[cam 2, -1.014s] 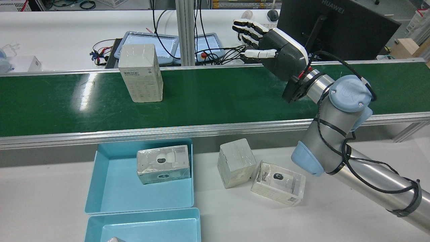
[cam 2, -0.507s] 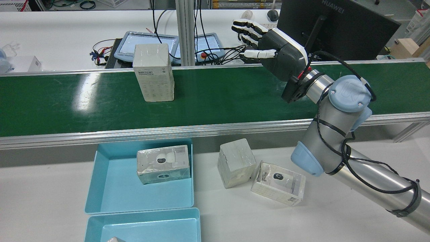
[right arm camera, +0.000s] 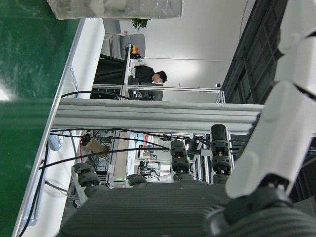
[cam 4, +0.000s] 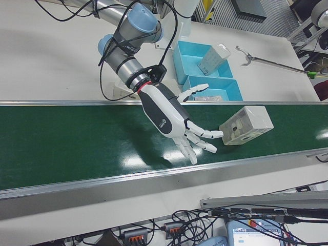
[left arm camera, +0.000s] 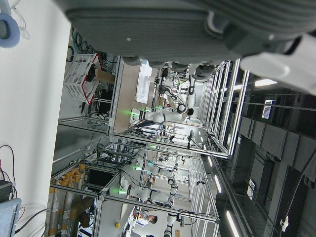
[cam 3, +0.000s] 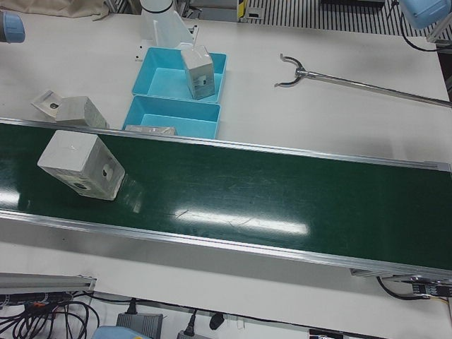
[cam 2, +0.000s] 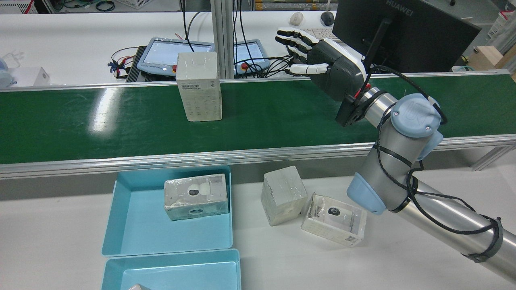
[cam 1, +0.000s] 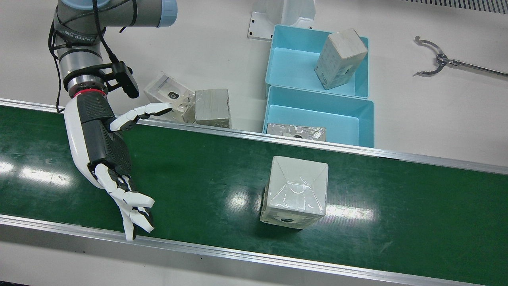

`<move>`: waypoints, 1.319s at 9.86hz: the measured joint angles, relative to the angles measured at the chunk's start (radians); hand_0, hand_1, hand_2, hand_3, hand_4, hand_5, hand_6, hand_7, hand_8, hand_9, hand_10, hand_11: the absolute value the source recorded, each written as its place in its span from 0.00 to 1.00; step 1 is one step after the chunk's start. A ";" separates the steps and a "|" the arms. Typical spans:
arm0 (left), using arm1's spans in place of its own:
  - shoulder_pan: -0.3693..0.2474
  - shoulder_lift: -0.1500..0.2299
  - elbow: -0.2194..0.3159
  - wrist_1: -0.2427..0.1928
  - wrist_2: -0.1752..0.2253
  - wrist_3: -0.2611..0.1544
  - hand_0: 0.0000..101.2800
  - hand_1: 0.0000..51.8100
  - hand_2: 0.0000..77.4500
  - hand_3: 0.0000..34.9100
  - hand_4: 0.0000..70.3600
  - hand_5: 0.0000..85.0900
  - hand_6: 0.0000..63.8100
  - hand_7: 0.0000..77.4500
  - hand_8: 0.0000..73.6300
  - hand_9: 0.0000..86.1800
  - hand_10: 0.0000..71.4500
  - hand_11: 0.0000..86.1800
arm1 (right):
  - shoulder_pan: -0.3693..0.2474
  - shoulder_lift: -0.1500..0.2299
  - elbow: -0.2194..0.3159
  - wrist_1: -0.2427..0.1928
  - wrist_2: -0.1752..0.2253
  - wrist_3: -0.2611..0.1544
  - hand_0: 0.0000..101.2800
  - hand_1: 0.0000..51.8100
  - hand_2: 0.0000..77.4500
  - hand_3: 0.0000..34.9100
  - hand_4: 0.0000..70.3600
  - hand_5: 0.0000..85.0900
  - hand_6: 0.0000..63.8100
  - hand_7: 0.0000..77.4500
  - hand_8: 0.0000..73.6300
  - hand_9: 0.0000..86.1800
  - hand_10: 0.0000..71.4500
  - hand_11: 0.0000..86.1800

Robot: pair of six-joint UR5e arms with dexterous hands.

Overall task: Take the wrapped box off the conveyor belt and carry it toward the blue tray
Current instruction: 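Move the right hand toward the white wrapped box on the belt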

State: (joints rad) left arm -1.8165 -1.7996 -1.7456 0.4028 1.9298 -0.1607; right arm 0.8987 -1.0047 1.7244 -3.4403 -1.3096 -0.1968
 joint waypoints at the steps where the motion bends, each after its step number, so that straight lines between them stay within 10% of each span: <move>1: 0.000 0.000 0.000 0.000 0.000 0.000 0.00 0.00 0.01 0.00 0.00 0.01 0.00 0.01 0.01 0.00 0.01 0.00 | -0.006 0.000 -0.007 0.000 0.000 0.000 0.40 0.16 0.19 0.86 0.16 0.26 0.01 0.14 0.00 0.02 0.09 0.10; 13: 0.000 0.000 0.000 0.000 0.000 0.000 0.00 0.00 0.01 0.00 0.00 0.01 0.00 0.01 0.00 0.01 0.00 0.00 | -0.045 0.008 -0.038 0.021 -0.001 -0.095 0.42 0.20 0.19 0.86 0.13 0.19 0.01 0.13 0.00 0.01 0.06 0.08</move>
State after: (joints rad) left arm -1.8165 -1.7996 -1.7456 0.4028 1.9298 -0.1607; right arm 0.8535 -0.9971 1.6865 -3.4193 -1.3104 -0.2919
